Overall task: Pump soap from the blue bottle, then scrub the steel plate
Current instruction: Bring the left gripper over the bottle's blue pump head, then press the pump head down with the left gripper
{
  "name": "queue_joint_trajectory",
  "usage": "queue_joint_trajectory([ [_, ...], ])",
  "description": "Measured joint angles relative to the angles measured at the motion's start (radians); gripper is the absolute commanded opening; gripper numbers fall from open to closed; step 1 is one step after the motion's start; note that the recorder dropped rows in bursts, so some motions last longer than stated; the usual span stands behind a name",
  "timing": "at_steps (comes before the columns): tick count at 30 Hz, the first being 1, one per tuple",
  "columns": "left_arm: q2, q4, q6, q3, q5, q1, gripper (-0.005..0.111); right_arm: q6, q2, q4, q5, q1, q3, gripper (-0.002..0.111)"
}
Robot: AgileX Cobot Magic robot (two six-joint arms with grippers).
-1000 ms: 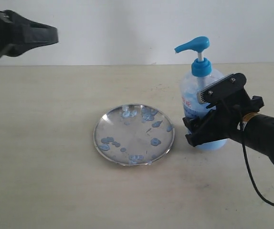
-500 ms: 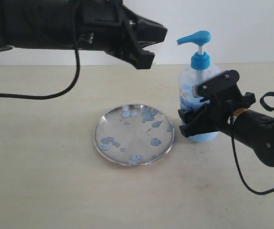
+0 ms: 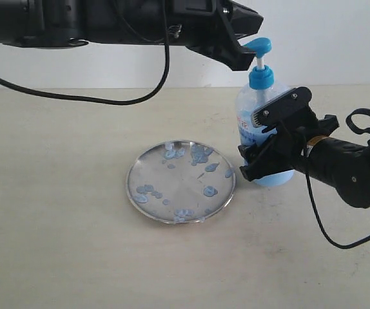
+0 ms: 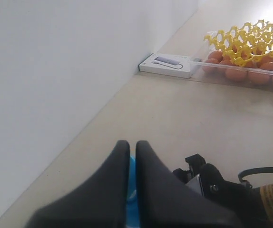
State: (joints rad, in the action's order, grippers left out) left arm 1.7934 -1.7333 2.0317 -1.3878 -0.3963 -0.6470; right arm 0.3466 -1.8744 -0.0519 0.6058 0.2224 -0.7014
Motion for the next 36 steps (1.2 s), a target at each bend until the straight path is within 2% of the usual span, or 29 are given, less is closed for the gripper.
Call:
queue_joint_trajectory([
  [19,0.123,0.0,0.002,-0.107,-0.009,0.0,0.004,0.008,0.0,-0.004,-0.019,0.0,-0.01,0.0],
  [27,0.147,-0.012,0.0,-0.115,-0.023,0.0,0.004,0.011,0.0,-0.004,-0.021,0.0,-0.012,0.0],
  [36,0.164,0.034,-0.111,-0.129,-0.06,0.0,0.004,0.007,0.0,-0.013,-0.026,0.0,-0.012,0.0],
])
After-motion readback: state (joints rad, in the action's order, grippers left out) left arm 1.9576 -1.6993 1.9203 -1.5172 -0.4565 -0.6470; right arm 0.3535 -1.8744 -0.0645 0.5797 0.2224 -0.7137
